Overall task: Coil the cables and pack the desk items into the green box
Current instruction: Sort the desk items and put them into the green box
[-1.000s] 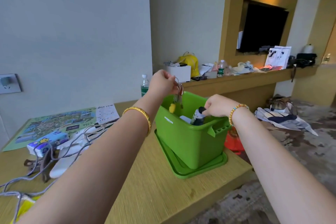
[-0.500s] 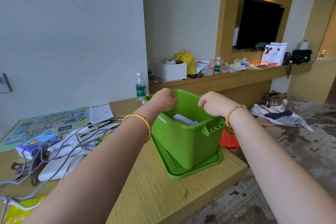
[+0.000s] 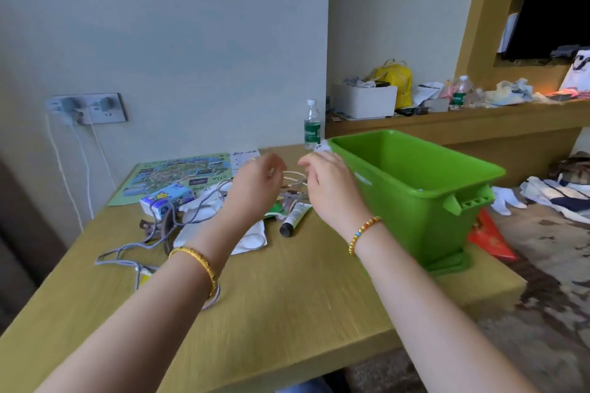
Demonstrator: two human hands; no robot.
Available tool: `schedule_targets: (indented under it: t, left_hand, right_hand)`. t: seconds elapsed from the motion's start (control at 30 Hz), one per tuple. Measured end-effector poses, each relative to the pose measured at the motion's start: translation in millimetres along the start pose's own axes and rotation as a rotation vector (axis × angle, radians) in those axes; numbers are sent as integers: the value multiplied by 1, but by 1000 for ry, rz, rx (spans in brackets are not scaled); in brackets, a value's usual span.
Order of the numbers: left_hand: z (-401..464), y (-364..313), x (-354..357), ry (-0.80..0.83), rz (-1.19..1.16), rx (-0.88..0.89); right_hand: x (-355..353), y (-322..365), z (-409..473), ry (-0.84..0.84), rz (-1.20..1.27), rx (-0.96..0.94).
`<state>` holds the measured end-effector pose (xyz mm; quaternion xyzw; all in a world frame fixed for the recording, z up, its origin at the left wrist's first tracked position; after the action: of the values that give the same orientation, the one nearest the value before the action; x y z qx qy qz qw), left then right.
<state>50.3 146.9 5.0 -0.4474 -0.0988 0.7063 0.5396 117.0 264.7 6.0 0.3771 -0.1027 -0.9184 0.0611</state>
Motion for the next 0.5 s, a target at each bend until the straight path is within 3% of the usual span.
schedule_targets:
  t: [0.23,0.5]
  left_hand:
    - [-67,92,-61,-66,111,-191]
    - [-114,145,-95,-189,214,-389]
  right_hand:
    - [102,58,-50,299,170,-16]
    - [149,95,-86,441,225,-103]
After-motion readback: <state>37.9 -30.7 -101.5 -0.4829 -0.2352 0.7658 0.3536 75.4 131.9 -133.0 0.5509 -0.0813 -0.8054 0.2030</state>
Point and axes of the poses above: each hand's wrist, its own z-axis towards the middle knuckle, its own x-axis out of the palm, y = z × x, the point moved 3 cm from there along z, towards the middle knuckle, and after that the axes turned 10 degrees about -z, right-handed, at the moved point
